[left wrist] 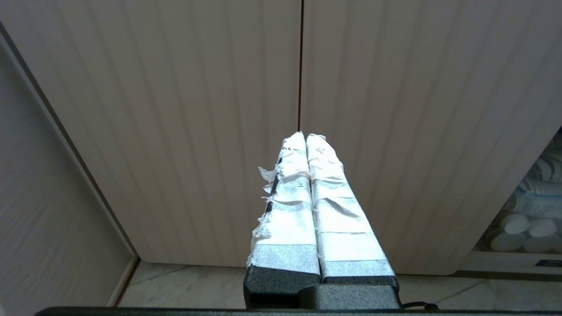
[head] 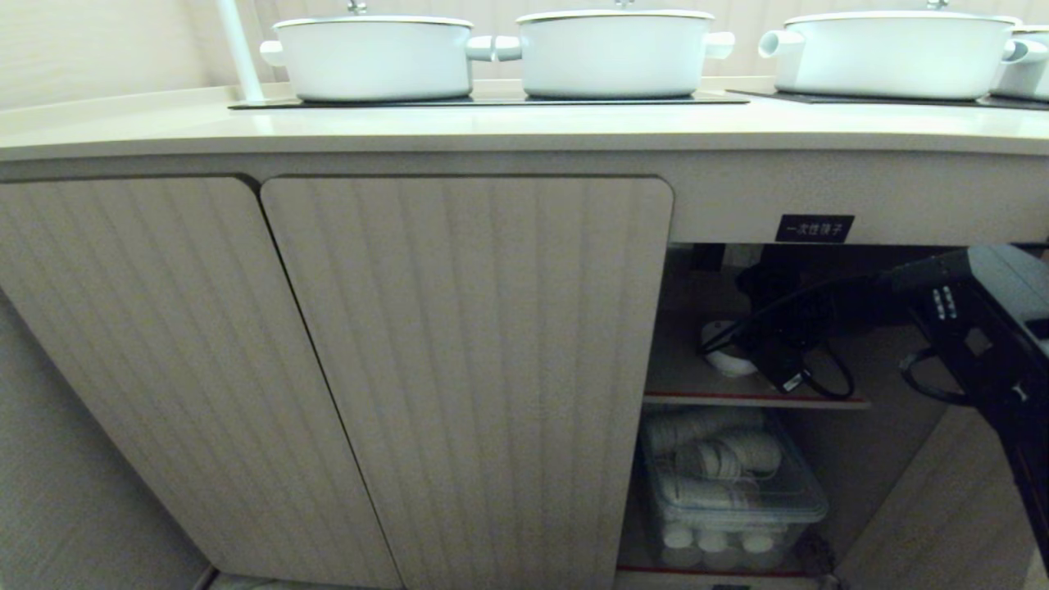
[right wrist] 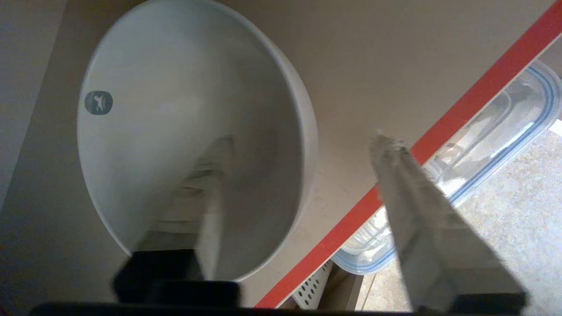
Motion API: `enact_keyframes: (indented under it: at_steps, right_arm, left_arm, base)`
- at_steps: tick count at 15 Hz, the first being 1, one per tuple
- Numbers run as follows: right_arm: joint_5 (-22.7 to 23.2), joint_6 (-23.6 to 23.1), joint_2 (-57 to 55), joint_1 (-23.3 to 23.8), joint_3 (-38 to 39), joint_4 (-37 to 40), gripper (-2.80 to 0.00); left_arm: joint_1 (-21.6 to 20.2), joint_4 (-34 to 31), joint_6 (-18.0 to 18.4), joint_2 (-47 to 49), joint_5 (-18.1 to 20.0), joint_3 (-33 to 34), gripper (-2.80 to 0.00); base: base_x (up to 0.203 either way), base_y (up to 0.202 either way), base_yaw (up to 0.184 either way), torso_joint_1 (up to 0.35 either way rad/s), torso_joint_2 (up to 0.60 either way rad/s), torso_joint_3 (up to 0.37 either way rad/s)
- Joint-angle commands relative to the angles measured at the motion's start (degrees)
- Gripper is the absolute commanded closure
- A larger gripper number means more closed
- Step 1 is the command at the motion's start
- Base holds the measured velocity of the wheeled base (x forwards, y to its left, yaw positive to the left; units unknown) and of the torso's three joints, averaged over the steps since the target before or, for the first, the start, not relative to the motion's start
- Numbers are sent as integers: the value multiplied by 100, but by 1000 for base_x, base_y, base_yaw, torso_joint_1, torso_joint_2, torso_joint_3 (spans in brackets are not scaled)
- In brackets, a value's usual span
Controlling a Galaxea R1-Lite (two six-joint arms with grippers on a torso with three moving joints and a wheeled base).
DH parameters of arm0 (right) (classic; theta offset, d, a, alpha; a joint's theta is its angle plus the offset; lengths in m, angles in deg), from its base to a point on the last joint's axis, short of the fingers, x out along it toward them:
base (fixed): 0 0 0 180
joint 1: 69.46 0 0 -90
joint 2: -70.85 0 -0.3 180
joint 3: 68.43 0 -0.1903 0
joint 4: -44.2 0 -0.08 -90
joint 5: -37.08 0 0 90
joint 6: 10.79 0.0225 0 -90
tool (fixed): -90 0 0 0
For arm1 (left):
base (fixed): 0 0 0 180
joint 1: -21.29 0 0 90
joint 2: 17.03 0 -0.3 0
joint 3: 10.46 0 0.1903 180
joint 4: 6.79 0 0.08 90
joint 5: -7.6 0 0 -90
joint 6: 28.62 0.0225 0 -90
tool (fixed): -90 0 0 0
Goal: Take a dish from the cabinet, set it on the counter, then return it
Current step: Put it back into the cabinet
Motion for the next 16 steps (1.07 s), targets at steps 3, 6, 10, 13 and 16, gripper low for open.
enact_keyframes:
  at_steps: [3,6,10,13,16]
  right_arm:
    - [-40,23,11,-2,5,2,-280]
    - [-154,5,26,-20,36,-20,-280]
    - [-182,-44,35,-29,92,-2,-280]
    - [-523,-356,9,-73,68,-42,-280]
    - [-558,-374,18,-90,67,-42,-280]
  left_arm:
    - [-1,2,-2,0,0,-1,0]
    - [1,2,-2,0,0,-1,0]
    - [-7,2,-2,0,0,-1,0]
    - [1,2,-2,0,0,-1,0]
    - [1,2,-2,0,0,-1,0]
  base:
    - [0,0,0,0,0,0]
    - [0,0,0,0,0,0]
    - [0,0,0,0,0,0]
    - [0,0,0,0,0,0]
    - [0,0,0,0,0,0]
